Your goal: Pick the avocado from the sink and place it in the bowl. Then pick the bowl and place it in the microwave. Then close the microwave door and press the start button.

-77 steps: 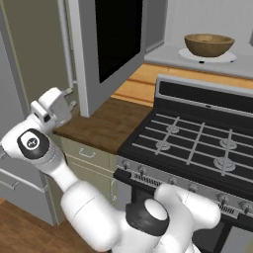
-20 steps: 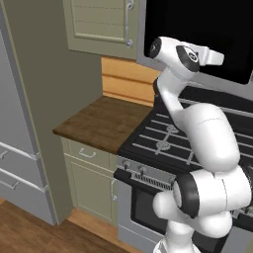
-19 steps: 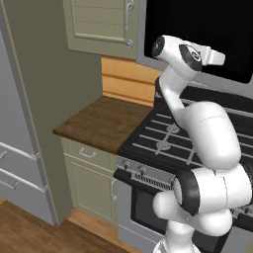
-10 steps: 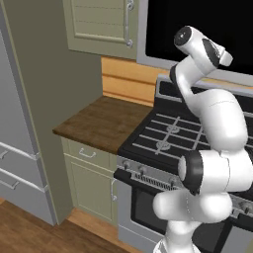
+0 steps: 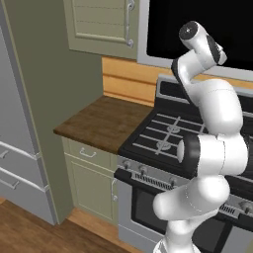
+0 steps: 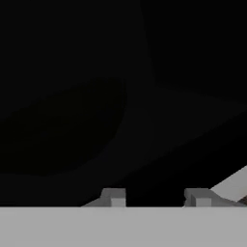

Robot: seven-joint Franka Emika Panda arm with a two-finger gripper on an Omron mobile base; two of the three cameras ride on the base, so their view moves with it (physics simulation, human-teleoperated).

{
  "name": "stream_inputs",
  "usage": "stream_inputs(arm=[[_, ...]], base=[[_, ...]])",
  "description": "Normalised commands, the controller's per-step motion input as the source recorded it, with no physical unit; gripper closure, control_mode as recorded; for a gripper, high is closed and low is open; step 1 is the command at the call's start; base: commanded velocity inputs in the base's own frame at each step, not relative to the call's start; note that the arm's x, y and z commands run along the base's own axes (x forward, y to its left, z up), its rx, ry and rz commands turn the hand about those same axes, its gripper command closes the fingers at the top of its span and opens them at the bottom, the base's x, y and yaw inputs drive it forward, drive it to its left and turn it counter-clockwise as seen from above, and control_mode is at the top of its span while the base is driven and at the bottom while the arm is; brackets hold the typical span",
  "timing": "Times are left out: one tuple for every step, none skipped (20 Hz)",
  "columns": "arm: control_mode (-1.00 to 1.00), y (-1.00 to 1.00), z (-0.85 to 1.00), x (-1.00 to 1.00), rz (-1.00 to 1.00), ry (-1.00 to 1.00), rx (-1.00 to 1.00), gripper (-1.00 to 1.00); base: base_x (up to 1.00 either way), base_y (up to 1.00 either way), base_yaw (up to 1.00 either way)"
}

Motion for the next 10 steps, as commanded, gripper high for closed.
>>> stream_inputs(arm=[[-1.0,-0.49,-0.21,0.69,0.02,-0.23,0.13,-1.0],[-1.0,-0.47,-0.25,0.61,0.03,-0.25,0.12,-1.0],[-1.0,-0.24,-0.24,0.09,0.0,-0.35,0.06,-1.0],[-1.0,0.0,-0.13,-0.26,0.0,-0.33,0.0,-1.0],[-1.0,0.0,-0.03,-0.62,0.0,-0.28,0.0,-1.0],[-1.0,0.0,0.0,-1.0,0.0,-0.26,0.0,-1.0],[-1.0,0.0,0.0,-1.0,0.0,-0.22,0.0,-1.0],[-1.0,0.0,0.0,-1.0,0.0,-0.16,0.0,-1.0],[-1.0,0.0,0.0,-1.0,0.01,-0.13,0.0,-1.0],[-1.0,0.0,0.0,-1.0,0.03,-0.08,0.0,-1.0]], base=[[0.0,0.0,0.0],[0.0,0.0,0.0],[0.0,0.0,0.0],[0.0,0.0,0.0],[0.0,0.0,0.0],[0.0,0.0,0.0],[0.0,0.0,0.0],[0.0,0.0,0.0],[0.0,0.0,0.0],[0.0,0.0,0.0]])
